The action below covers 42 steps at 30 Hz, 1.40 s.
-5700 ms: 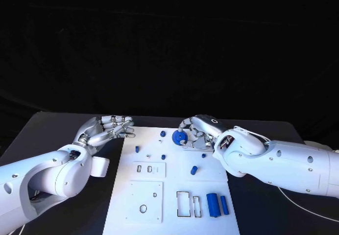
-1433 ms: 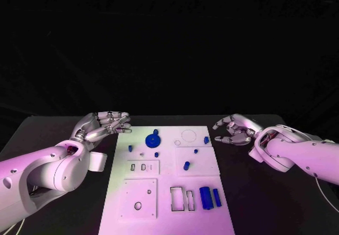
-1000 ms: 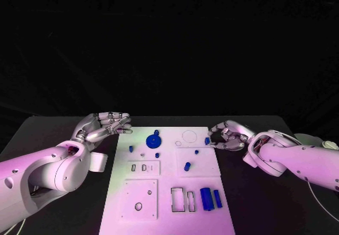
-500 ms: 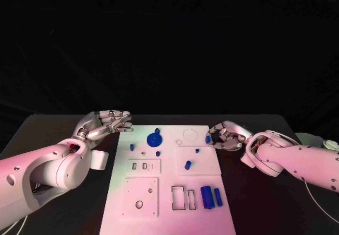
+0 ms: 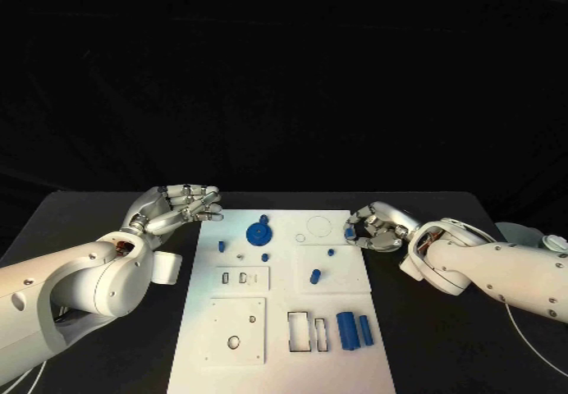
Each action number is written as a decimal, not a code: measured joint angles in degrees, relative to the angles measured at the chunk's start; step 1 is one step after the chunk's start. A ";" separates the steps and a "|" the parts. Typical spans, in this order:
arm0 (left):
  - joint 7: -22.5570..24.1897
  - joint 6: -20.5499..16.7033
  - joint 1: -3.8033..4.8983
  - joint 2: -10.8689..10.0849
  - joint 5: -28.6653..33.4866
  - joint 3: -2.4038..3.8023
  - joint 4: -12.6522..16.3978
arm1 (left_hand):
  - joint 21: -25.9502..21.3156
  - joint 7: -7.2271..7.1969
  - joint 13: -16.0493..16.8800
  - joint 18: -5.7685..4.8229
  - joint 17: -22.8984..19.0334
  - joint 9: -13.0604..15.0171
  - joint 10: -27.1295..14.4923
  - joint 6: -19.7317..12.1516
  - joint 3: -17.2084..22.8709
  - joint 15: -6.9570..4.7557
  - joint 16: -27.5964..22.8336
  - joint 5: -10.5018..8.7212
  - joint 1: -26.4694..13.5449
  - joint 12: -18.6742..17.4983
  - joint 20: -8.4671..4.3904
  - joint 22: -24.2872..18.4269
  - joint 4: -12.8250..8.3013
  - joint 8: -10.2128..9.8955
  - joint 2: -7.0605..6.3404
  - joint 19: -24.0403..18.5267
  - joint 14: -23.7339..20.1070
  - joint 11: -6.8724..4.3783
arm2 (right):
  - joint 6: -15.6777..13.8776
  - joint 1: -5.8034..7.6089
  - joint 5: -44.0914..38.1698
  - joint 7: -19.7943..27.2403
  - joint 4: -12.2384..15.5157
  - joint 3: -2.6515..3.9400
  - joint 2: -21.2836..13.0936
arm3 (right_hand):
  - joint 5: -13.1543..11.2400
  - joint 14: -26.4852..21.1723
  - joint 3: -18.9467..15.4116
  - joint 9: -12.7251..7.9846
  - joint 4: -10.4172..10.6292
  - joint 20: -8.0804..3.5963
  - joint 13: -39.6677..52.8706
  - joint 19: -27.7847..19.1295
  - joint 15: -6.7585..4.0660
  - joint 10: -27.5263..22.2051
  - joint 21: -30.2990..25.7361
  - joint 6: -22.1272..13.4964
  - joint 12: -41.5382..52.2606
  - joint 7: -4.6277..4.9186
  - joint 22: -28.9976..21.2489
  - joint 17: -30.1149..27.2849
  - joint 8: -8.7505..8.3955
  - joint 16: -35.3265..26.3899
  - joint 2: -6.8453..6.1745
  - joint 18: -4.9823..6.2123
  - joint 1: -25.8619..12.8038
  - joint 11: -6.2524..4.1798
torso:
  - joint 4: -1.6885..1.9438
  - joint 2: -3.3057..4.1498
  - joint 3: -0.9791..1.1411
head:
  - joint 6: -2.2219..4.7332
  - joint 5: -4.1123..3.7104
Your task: Assemble the parts on the task board
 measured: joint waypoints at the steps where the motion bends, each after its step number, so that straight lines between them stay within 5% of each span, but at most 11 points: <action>1: -0.01 0.00 0.00 -0.01 0.00 0.00 0.00 | 0.00 0.00 0.00 0.00 0.00 0.00 0.00 0.00 0.00 0.00 0.00 0.00 0.00 0.00 0.00 0.00 0.00 0.00 0.00 0.00 0.00 0.00 | -0.05 0.00 0.02 -0.01 -0.03 0.00 0.09 | 0.00 0.13 0.09 0.06 -0.09 0.00 0.00 0.00 -0.13 0.01 0.00 0.18 0.21 -0.18 0.00 0.00 0.08 0.00 0.43 0.00 -0.07 -0.01 | 0.00 0.00 0.02 | -0.01 0.00; 8: -0.05 0.02 0.00 -0.05 0.00 0.00 0.01 | 0.00 0.00 0.00 0.00 -0.01 0.00 0.00 0.00 0.00 0.00 0.00 0.00 0.00 0.00 0.00 0.00 0.00 0.00 0.00 0.00 0.00 0.00 | -0.82 -0.02 0.15 -0.06 -0.25 0.00 0.43 | -3.13 0.09 2.29 0.57 -1.46 -1.07 0.00 0.03 -1.33 -0.07 0.00 2.68 0.34 -1.27 -0.01 0.00 1.48 0.00 1.51 0.00 0.33 -0.93 | 0.01 0.01 0.04 | -0.04 0.01; 16: -0.11 0.03 0.00 -0.10 0.00 0.00 0.02 | 0.00 0.00 0.00 0.00 -0.01 0.00 0.00 0.00 0.00 0.00 0.00 0.00 0.00 0.00 0.00 -0.01 0.00 0.00 0.00 0.00 0.00 0.00 | -2.92 -0.02 0.18 -0.06 0.00 0.03 0.25 | -4.33 0.09 4.17 0.56 -2.77 -1.48 0.00 0.01 -1.73 0.10 0.00 2.93 0.57 -1.13 -0.01 0.00 1.91 0.00 3.13 0.00 1.10 -1.56 | -0.01 0.01 0.07 | -0.20 0.13; 29: -0.16 0.09 0.00 0.11 0.00 0.00 -0.34 | 0.24 0.00 0.00 0.00 0.06 0.00 0.00 0.00 0.00 0.00 0.00 0.00 0.00 0.00 -0.21 0.05 0.00 0.00 0.00 -0.21 0.00 0.00 | -6.17 1.88 -1.39 -3.27 9.43 0.31 0.57 | -4.65 0.09 4.73 0.52 -2.85 -1.86 -0.01 0.00 -1.73 -0.10 0.00 2.83 -0.34 -1.23 -0.02 -0.01 1.90 0.00 4.40 -0.01 -0.04 -1.75 | -0.08 -0.28 -0.07 | -0.25 0.51; 42: -0.21 0.27 -0.01 2.49 0.03 -0.05 -3.60 | 0.23 0.00 0.00 0.00 0.05 0.00 0.00 0.00 0.00 0.00 0.00 0.00 0.00 0.00 -0.21 0.05 0.00 0.00 0.00 -0.21 0.00 0.00 | -7.57 1.67 -10.07 -14.03 14.61 0.02 11.04 | -4.97 0.09 4.73 0.52 -2.86 -1.86 0.04 0.01 -1.73 0.11 0.00 2.60 -0.59 -1.44 0.02 -0.01 1.90 0.00 4.29 0.00 -0.90 -1.95 | 0.14 -1.50 -0.68 | -1.79 2.98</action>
